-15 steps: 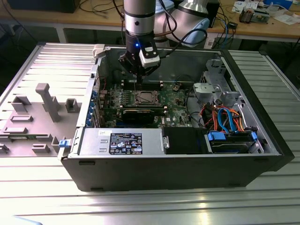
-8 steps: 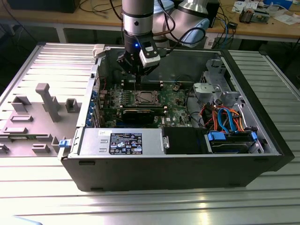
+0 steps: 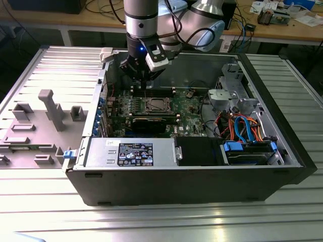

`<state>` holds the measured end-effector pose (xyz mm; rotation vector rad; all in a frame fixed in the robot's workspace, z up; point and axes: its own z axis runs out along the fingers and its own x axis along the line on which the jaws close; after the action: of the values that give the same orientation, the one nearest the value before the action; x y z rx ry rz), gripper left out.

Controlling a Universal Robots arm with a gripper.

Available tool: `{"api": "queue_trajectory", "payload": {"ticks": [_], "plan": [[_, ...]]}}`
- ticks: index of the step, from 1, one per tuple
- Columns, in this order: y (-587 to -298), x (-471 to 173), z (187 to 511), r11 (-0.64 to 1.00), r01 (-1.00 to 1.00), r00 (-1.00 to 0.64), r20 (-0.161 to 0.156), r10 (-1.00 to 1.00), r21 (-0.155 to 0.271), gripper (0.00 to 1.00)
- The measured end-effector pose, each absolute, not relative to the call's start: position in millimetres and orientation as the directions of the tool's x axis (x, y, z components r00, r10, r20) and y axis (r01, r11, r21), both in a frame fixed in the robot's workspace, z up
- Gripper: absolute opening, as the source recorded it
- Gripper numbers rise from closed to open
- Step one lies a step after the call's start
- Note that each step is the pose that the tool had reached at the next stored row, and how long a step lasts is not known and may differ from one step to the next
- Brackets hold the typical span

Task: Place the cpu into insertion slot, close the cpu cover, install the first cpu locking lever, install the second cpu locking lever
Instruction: 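Install the first cpu locking lever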

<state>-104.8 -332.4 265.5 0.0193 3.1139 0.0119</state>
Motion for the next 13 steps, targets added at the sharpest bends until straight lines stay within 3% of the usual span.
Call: {"api": "queue_trajectory", "payload": {"ticks": [13], "plan": [[-332.5,-118.5,265.4,1.0,0.008,-1.0,-0.027,0.008,0.008,0.11]]}}
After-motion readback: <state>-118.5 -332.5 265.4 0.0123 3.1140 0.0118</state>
